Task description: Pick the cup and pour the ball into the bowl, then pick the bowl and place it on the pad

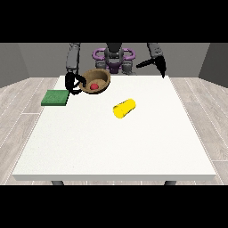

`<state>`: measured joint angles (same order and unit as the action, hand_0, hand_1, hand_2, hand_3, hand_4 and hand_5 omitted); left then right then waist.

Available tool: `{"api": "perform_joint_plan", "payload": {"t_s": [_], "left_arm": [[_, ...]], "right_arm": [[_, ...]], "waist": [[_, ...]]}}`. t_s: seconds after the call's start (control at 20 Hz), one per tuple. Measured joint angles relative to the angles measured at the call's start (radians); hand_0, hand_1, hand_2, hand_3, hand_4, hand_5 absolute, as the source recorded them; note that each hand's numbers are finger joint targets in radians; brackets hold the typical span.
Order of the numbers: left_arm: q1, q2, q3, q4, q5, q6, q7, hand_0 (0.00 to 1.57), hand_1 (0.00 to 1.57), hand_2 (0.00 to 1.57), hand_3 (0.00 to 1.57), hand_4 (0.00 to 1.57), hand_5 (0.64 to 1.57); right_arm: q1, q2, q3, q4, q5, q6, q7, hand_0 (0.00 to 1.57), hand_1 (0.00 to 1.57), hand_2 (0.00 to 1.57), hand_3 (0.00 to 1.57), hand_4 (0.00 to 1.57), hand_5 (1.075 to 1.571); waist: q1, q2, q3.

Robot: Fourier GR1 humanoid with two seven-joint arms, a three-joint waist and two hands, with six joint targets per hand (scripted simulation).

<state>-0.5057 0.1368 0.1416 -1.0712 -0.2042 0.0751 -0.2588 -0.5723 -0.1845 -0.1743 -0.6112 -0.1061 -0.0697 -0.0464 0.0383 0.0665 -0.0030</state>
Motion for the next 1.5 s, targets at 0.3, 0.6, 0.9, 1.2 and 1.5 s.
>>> {"api": "perform_joint_plan", "payload": {"t_s": [0.3,0.6,0.9,1.2,1.5], "left_arm": [[0.035,0.022,0.017,0.019,0.005,0.006,-0.004,0.0,0.0,0.0,0.0,0.0,1.57],[0.025,0.009,0.003,-0.001,-0.004,0.033,-0.008,0.0,0.0,0.0,0.0,0.0,1.566],[0.022,-0.014,-0.005,0.008,-0.014,0.075,-0.104,0.0,0.0,0.0,0.0,0.0,1.565],[-0.042,-0.049,-0.054,-0.085,-0.054,0.127,-0.112,0.0,0.0,0.0,0.0,0.0,1.564],[-0.043,-0.058,-0.104,-0.244,-0.087,0.143,-0.057,0.0,0.0,0.0,0.0,0.0,1.563]], "right_arm": [[-0.007,-0.07,-0.02,-0.05,-0.039,0.066,0.129,1.57,1.57,1.57,1.57,1.06,1.565],[-0.003,-0.183,-0.085,-0.057,-0.091,0.146,0.146,1.57,1.57,1.57,1.57,1.06,1.559],[-0.014,-0.274,-0.157,-0.049,-0.157,0.237,0.123,1.57,1.57,1.57,1.57,1.06,1.562],[-0.053,-0.394,-0.252,0.049,-0.21,0.322,0.021,1.57,1.57,1.57,1.34,1.01,1.567],[-0.054,-0.505,-0.295,0.145,-0.2,0.388,-0.119,1.57,1.57,1.57,0.0,1.03,1.569]], "waist": [[-0.037,-0.045,0.0021],[-0.035,-0.006,0.0029],[-0.035,0.095,0.0035],[0.012,0.258,0.0044],[0.044,0.364,0.0055]]}}
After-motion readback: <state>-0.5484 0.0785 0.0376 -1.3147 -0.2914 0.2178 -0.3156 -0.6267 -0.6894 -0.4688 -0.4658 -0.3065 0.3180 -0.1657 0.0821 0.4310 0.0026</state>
